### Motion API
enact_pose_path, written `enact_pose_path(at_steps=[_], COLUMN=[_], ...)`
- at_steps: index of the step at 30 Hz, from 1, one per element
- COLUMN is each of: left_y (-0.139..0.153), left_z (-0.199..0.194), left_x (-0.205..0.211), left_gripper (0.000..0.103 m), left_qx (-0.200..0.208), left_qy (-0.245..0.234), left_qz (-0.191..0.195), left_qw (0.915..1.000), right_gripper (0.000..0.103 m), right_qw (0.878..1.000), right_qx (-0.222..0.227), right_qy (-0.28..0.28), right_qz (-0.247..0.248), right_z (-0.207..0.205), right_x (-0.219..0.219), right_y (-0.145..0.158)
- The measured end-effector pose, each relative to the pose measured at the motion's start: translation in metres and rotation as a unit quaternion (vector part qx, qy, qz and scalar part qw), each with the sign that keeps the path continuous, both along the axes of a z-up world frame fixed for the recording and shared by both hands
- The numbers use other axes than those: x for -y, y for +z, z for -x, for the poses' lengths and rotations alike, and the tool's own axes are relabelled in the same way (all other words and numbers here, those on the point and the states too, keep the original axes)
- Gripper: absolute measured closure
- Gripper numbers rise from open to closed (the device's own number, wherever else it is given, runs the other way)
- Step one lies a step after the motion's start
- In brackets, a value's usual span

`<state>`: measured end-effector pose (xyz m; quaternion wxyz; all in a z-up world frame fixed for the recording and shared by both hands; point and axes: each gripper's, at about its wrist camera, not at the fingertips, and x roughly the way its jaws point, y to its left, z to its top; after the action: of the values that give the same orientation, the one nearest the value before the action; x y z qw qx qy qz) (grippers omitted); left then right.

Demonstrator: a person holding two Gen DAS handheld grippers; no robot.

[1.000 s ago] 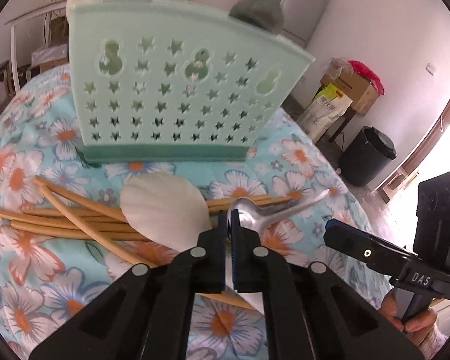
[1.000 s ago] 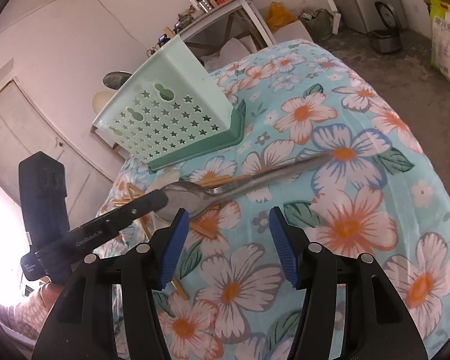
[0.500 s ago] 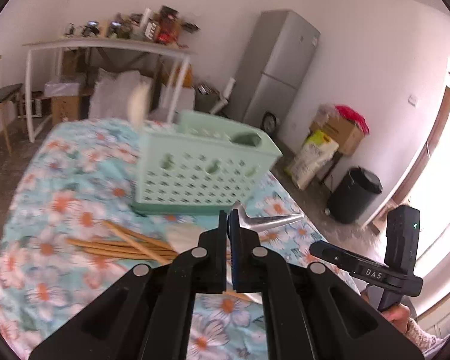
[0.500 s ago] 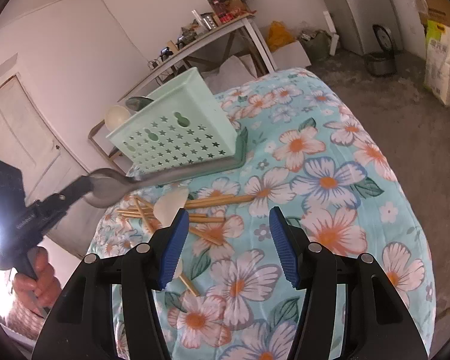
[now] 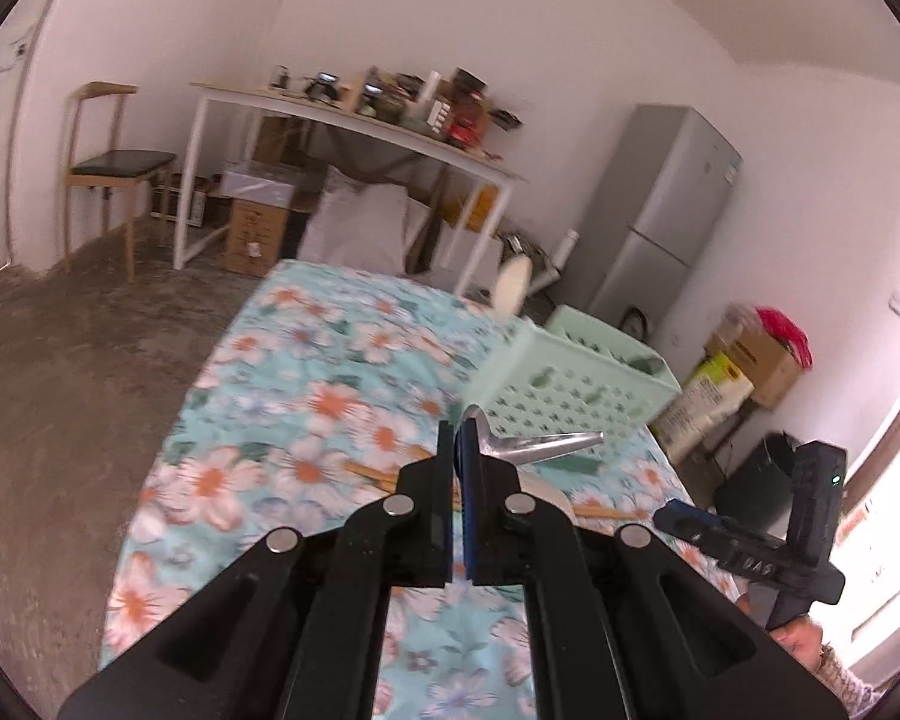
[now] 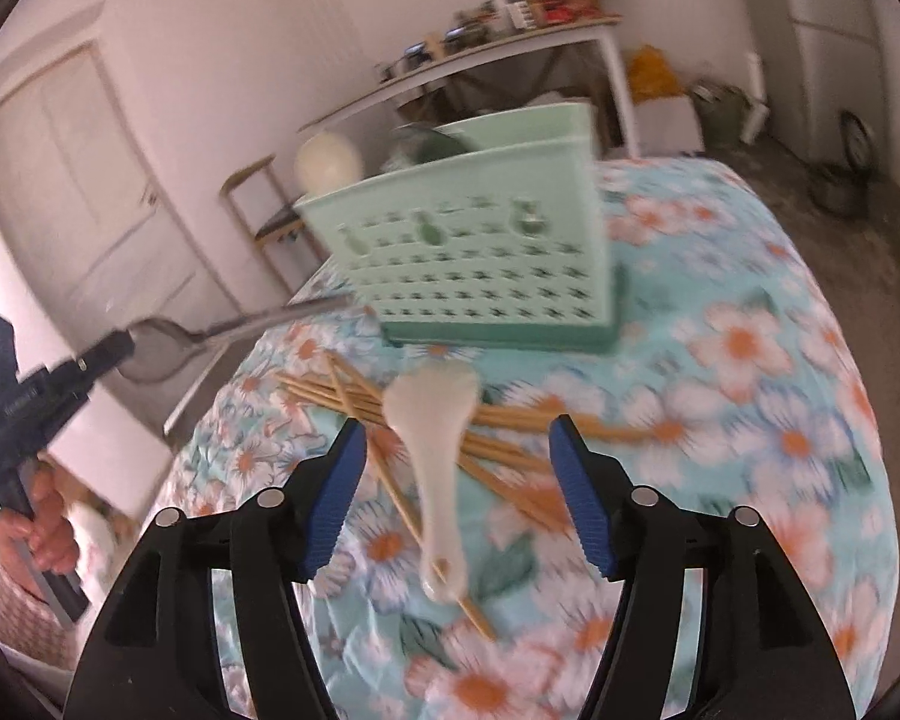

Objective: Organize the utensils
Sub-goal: 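Lift the metal spoon with the left tool while the right tool grasps a white plastic spoon, then hold the metal spoon by the holder with the left tool while the right tool lifts the white spoon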

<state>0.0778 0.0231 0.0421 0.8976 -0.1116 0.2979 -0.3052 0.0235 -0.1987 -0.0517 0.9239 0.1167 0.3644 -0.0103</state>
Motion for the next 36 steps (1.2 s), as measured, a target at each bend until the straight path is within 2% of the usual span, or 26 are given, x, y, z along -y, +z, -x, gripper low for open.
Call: enact_pose_path(at_steps=[4,8,13,16,20,22,23,24,30,33,36], left_y=[0.0,-0.005,-0.011,-0.013,-0.017,-0.018,-0.019,-0.019,-0.016,-0.016,-0.016], left_z=[-0.001,-0.004,-0.008,-0.008,-0.009,-0.01,-0.011,-0.012,-0.015,-0.014,-0.015], left_x=[-0.018,-0.022,-0.026,-0.029,-0.034,-0.035,-0.035,-0.035,-0.036,-0.036,-0.035], left_gripper=[0.102,0.102,0.102,0.102,0.102,0.102,0.102,0.102,0.102,0.102,0.102], left_qx=[-0.005,-0.015,-0.022,-0.023,-0.032,-0.035,-0.036,-0.037,-0.036,-0.036,-0.041], left_qy=[0.018,0.022,0.021,0.023,0.023,0.022,0.022,0.021,0.019,0.02,0.02], left_qz=[0.016,0.023,0.025,0.029,0.035,0.036,0.037,0.038,0.044,0.044,0.046], left_qw=[0.9997,0.9994,0.9992,0.999,0.9986,0.9985,0.9984,0.9984,0.9982,0.9982,0.9979], right_gripper=[0.039,0.039,0.039,0.046,0.074,0.08,0.093,0.099,0.103,0.103,0.096], right_qw=[0.997,0.985,0.971,0.965,0.976,0.983,0.986,0.989,0.997,0.997,0.997], right_qx=[-0.031,-0.068,-0.099,-0.108,-0.109,-0.102,-0.1,-0.101,-0.075,-0.069,-0.074], right_qy=[0.03,0.049,0.065,0.064,0.043,0.029,0.02,0.011,-0.028,-0.027,-0.018], right_qz=[0.064,0.15,0.207,0.228,0.185,0.149,0.132,0.11,0.018,0.001,0.002], right_z=[-0.026,-0.048,-0.061,-0.062,-0.06,-0.057,-0.056,-0.055,-0.043,-0.035,-0.037], right_x=[-0.025,-0.047,-0.062,-0.068,-0.058,-0.045,-0.038,-0.029,0.016,0.021,0.011], right_y=[-0.009,-0.025,-0.042,-0.049,-0.048,-0.042,-0.04,-0.038,-0.021,-0.013,-0.007])
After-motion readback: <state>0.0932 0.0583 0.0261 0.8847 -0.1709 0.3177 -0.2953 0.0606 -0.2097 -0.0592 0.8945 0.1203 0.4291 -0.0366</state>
